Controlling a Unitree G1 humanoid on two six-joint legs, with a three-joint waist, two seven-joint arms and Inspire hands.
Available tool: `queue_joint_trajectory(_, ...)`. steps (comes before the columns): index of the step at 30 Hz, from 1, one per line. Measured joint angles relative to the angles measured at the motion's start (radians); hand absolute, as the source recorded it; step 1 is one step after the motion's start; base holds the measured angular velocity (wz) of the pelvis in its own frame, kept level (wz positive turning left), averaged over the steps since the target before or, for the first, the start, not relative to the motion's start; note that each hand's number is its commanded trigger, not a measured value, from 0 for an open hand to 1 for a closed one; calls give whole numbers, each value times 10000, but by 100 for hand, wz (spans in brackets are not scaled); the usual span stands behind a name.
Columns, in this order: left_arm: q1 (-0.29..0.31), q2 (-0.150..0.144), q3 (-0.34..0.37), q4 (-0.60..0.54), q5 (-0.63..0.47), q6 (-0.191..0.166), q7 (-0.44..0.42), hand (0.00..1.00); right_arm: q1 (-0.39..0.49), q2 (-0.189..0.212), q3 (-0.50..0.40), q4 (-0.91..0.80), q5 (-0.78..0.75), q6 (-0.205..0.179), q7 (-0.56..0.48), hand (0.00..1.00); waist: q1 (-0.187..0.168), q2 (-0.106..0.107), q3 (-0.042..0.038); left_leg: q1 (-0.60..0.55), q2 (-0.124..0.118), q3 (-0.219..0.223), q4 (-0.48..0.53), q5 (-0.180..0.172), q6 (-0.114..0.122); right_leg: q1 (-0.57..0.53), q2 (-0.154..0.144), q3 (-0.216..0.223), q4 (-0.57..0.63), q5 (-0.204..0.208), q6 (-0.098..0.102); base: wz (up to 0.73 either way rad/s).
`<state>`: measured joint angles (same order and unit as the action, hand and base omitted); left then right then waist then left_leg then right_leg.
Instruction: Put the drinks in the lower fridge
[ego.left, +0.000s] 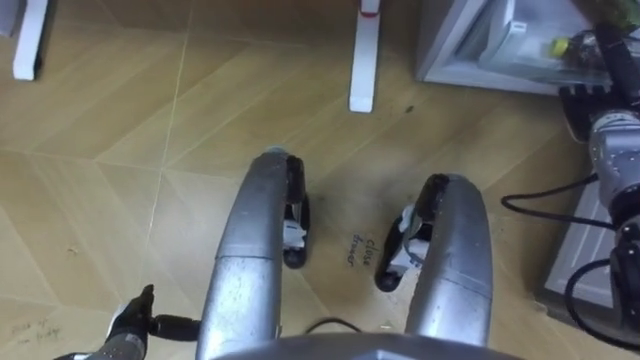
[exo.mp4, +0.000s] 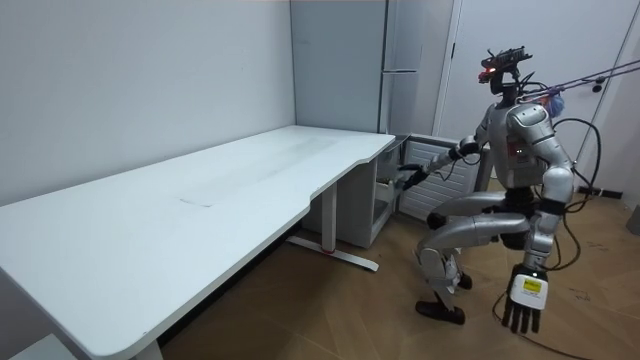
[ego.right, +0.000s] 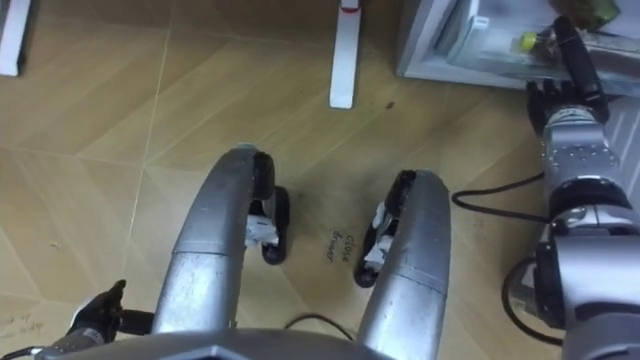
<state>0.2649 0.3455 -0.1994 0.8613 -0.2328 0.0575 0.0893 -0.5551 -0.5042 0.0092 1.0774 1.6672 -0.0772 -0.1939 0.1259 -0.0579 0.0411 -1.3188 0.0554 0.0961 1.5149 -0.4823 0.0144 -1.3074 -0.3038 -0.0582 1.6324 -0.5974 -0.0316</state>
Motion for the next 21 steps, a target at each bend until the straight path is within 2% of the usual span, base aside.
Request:
queue_joint_trajectory(1,111,85,16,0,-5,3,-79,0,-158,-32,0,-10,0,0,-250,0,5,-32,3,3,13,-18,-18,20,-37,31,-97,-82,1,-17,-31,13)
queue_joint_trajectory(3,188,222,45,29,-1,0,-121,0,-252,-123,1,-251,1,-5,-711,0,101,-52,14,26,11,-111,-16,47,-87,124,-108,-188,0,-49,-86,7)
queue_joint_trajectory(7,419,238,401,46,105,-109,-123,0,-276,-130,14,-1388,-20,-324,-1444,0,157,-50,13,35,21,-281,-9,74,-137,250,-116,-392,-4,-172,-200,2)
queue_joint_trajectory(11,554,254,466,53,101,-217,-117,0,-348,-179,17,-1871,-107,-461,-1467,0,169,-29,1,67,15,-415,2,83,-155,450,-189,-640,-17,-319,-264,7)
queue_joint_trajectory(13,638,268,410,74,93,-218,-138,0,-462,-200,84,-1909,-168,-534,-1464,0,217,-14,0,155,30,-455,1,45,-235,628,-176,-787,-62,-422,-292,2)
queue_joint_trajectory(15,650,268,382,207,88,-207,-186,0,-470,-202,85,-1880,-196,-553,-1464,0,322,5,3,387,31,-463,-20,-69,-298,867,-178,-817,-95,-511,-249,-2)
queue_joint_trajectory(18,725,269,358,221,57,-215,-199,0,-476,-212,91,-1852,-222,-666,-1461,0,486,73,-1,636,12,-470,-142,-147,-364,1129,-184,-850,-235,-597,-302,-1)
queue_joint_trajectory(21,815,275,236,200,22,-213,-204,0,-475,-212,114,-1782,-283,-662,-1461,0,483,136,17,831,-3,-476,-374,-129,-386,1365,-270,-975,-440,-602,-324,5)
